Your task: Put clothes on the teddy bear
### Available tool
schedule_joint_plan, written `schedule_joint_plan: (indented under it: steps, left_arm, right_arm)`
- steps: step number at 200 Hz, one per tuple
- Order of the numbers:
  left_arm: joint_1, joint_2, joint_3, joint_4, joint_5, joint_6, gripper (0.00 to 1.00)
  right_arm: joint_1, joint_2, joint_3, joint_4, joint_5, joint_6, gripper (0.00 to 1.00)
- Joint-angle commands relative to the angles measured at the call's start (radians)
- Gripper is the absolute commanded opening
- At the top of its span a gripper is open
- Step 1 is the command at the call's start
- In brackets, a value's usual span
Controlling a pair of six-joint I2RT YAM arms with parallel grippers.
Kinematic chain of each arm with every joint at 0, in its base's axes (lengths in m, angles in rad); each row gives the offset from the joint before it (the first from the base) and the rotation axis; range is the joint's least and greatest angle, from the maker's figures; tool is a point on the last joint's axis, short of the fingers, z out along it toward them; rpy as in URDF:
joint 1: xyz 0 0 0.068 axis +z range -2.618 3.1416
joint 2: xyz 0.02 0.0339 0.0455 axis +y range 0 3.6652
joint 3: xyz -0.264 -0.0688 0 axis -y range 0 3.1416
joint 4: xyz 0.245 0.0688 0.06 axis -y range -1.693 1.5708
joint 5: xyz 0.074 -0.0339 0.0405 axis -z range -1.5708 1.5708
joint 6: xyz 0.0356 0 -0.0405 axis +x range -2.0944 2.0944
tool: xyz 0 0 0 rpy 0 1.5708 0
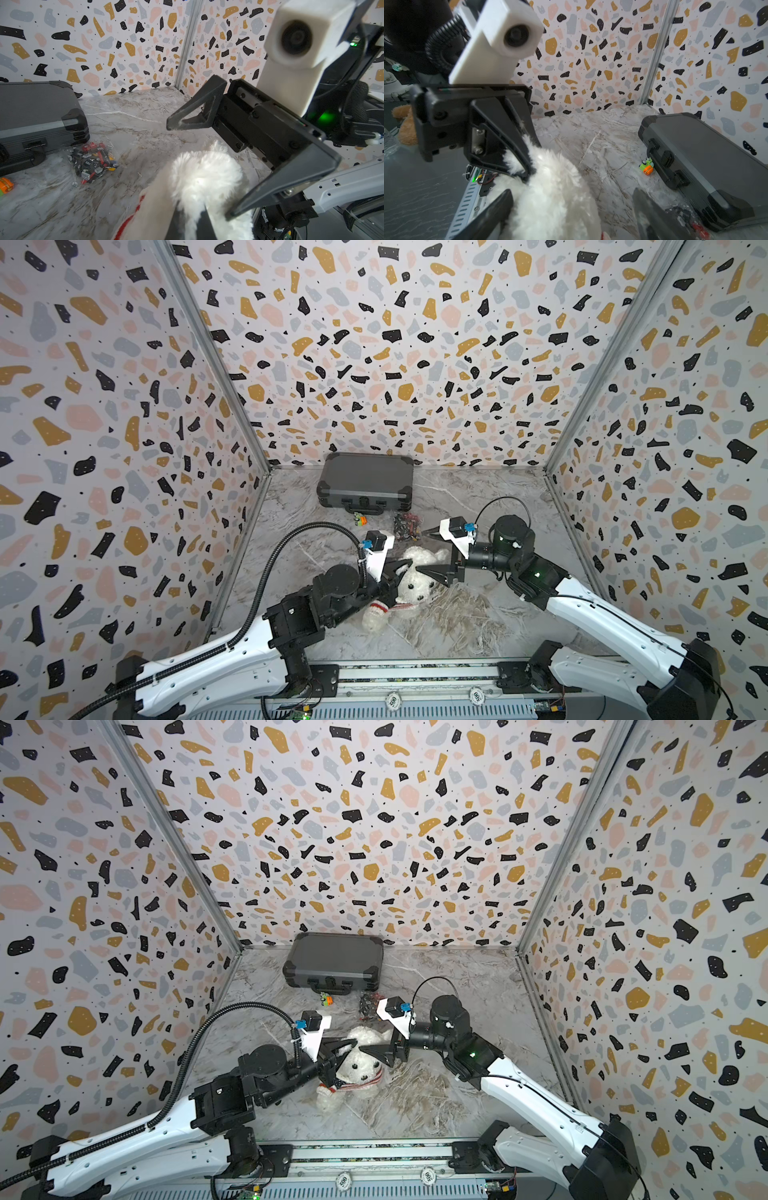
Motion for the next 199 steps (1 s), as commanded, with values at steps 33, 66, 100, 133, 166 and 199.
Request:
schedule_joint_plan:
  steps: [33,66,100,133,166,199]
  left_arm:
    - [0.000,-0.008,0.048,0.072,0.024,0.015,0.00]
    - [0.000,-0.012,0.039,0.078,0.015,0.014,0.00]
    - [0.000,-0.028,0.011,0.093,-0.008,0.019,0.00]
    - [-0.001,-0.045,-0.017,0.098,-0.055,0.025,0.00]
    - [0.000,-0.027,-0.023,0.071,-0.086,0.018,0.00]
    - [0.000,-0.013,-0.042,0.074,-0.105,0.005,0.09]
  right_arm:
    - [0.038,0.027,0.065,-0.073,0.009,-0.054,0.67]
    - [0.049,0.044,0.071,-0.095,0.024,-0.062,0.51]
    - [0.056,0.081,0.090,-0.141,0.053,-0.072,0.31]
    - [0.059,0.095,0.090,-0.139,0.094,-0.077,0.10]
    - [0.059,0.086,0.065,-0.106,0.131,-0.075,0.00]
    - [0.059,0.085,0.051,-0.098,0.149,-0.077,0.00]
